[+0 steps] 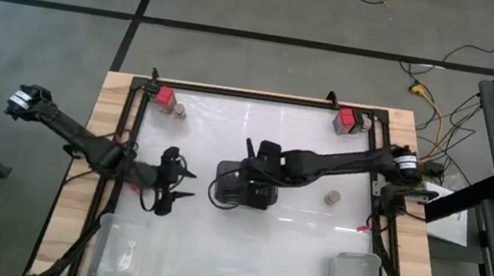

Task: Sort spices by type
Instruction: Adjust the black seasoning can in the black bin, then put the black seasoning can into the black bin

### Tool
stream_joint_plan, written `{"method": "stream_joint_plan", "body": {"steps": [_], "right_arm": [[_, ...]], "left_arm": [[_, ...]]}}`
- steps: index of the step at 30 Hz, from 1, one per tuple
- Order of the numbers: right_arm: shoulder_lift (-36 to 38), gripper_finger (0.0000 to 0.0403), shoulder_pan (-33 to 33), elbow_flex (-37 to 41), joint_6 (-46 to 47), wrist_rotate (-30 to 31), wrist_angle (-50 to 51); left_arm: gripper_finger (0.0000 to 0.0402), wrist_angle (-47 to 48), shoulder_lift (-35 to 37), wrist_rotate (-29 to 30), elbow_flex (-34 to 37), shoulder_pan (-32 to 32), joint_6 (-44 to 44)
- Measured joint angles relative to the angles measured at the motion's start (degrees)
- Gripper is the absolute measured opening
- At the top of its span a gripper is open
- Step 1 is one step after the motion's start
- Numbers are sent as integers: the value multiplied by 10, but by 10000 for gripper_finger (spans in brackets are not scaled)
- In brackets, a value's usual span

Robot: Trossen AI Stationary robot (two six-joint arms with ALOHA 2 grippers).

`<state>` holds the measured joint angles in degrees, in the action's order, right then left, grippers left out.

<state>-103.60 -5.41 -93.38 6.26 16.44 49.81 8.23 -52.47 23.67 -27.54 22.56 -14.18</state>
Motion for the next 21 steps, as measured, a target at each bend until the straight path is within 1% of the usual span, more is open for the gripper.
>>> {"method": "stream_joint_plan", "body": {"steps": [2,3,5,7,10,14,16,18,21], "right_arm": [[25,279,10,0,20,11,9],[38,282,20,3,37,27,20],[69,287,46,10,76,61,51],[99,291,79,21,120,81,86],[146,294,135,52,160,109,111],[197,290,223,104,183,133,110],[205,285,277,122,186,134,111],[200,280,334,133,170,120,108],[176,274,421,136,161,78,98]], "left_arm": [[230,-3,2,-18,-1,-31,28],[230,-7,3,-21,1,-45,39],[230,-18,3,-22,8,-73,61],[230,-31,2,-26,16,-95,81],[230,-80,1,-55,33,-117,109],[230,-185,-2,-103,65,-129,149],[230,-230,-6,-134,74,-131,176],[230,-247,-8,-162,74,-135,187],[230,-263,-12,-168,71,-136,187]]}}
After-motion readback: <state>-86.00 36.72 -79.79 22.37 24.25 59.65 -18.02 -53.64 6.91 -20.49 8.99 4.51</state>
